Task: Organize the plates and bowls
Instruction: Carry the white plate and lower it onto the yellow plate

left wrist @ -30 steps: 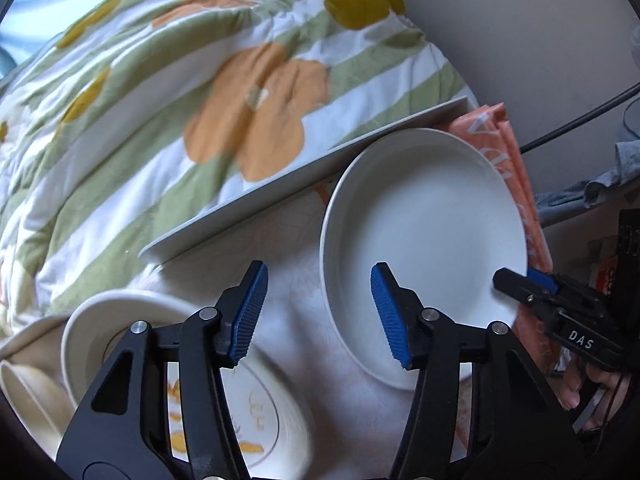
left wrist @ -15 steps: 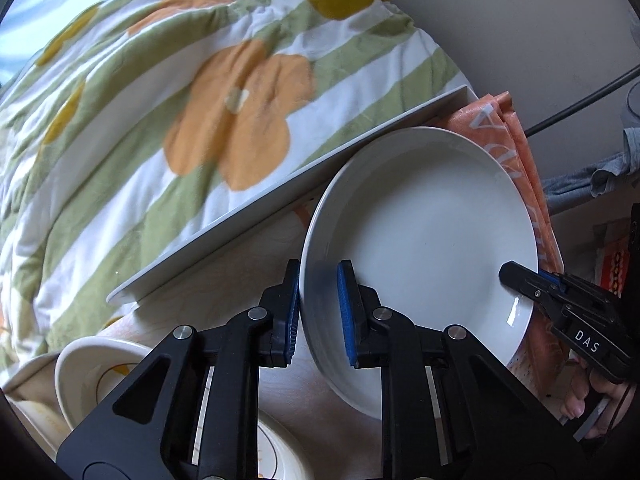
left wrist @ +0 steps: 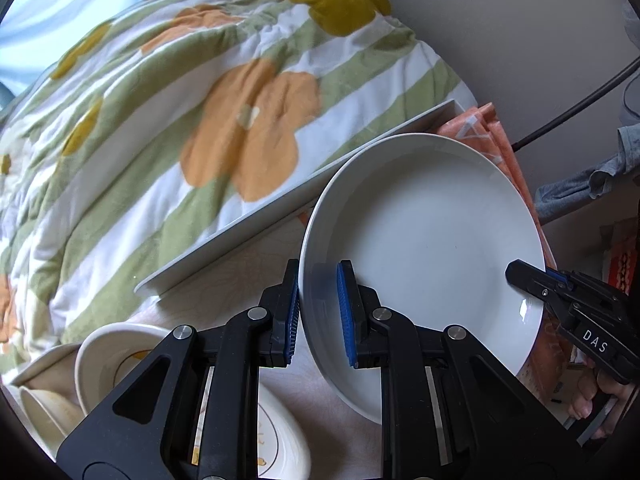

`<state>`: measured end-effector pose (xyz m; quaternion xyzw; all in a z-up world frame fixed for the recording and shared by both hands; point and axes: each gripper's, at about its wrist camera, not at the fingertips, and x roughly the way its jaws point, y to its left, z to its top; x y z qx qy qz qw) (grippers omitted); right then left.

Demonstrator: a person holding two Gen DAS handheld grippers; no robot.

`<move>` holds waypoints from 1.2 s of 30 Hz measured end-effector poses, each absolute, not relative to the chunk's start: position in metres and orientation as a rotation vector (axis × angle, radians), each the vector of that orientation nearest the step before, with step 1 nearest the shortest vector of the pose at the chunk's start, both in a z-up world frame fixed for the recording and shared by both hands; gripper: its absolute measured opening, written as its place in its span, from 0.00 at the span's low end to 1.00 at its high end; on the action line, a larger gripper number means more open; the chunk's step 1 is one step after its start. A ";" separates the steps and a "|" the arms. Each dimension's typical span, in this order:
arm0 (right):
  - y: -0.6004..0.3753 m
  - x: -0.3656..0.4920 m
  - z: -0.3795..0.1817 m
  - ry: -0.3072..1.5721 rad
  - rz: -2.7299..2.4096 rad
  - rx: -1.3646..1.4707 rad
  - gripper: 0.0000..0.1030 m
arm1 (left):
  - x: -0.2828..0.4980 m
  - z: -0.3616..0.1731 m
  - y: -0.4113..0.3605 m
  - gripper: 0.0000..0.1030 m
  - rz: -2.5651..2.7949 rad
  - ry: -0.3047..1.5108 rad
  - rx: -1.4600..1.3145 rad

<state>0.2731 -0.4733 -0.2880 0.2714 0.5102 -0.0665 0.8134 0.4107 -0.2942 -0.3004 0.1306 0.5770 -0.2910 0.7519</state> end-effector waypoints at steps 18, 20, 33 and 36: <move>-0.429 0.218 -0.202 0.970 -0.070 0.447 0.12 | 0.324 -0.203 -0.228 0.15 -0.588 1.097 0.194; -0.417 0.207 -0.195 0.968 -0.051 0.428 0.12 | 0.307 -0.197 -0.212 0.15 -0.572 1.087 0.182; -0.310 0.148 -0.197 1.044 0.173 0.338 0.12 | 0.196 -0.204 -0.077 0.15 -0.353 1.109 0.052; -0.289 0.147 -0.210 1.090 0.247 0.315 0.12 | 0.177 -0.214 -0.048 0.15 -0.270 1.129 -0.002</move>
